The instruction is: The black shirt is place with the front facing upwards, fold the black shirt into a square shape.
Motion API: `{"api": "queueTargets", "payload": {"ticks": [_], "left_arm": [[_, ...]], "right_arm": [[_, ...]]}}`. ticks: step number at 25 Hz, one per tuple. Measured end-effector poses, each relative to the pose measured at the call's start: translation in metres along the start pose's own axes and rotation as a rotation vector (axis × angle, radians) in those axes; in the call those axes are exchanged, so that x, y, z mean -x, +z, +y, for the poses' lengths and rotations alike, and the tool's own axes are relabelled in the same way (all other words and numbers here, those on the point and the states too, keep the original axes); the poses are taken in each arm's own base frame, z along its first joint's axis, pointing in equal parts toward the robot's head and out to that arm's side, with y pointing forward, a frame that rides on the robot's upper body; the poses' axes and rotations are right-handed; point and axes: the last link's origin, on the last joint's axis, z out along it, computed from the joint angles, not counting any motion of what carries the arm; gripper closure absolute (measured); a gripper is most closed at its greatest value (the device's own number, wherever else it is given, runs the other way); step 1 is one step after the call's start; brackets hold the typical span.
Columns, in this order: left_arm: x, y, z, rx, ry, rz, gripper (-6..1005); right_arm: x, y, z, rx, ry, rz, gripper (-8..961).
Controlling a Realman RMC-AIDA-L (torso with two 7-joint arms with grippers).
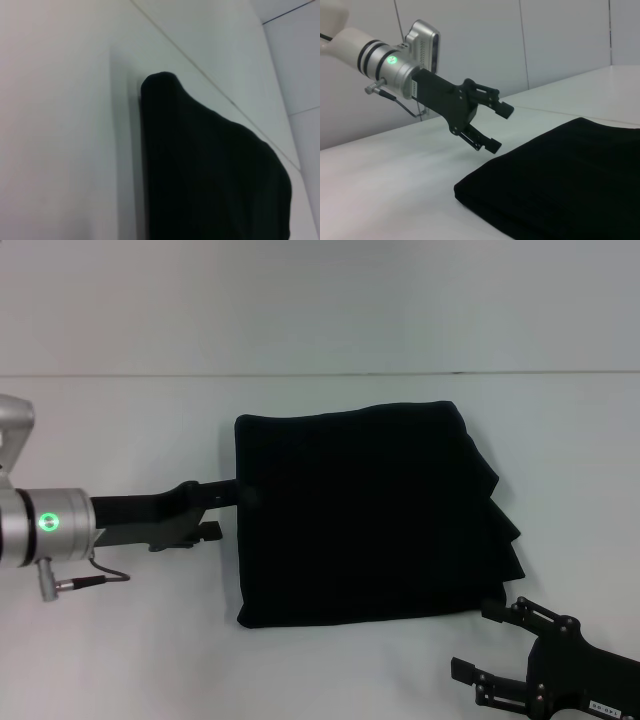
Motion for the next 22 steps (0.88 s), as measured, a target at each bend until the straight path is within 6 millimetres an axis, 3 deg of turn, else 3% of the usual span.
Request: {"api": "queueTargets", "payload": {"ticks": [22], "left_arm": [[0.003,0.026,0.008,-0.064,-0.011,-0.061,83]], "right_arm": [[0.001,-0.002,-0.001,0.001,0.001,-0.002,36]]}}
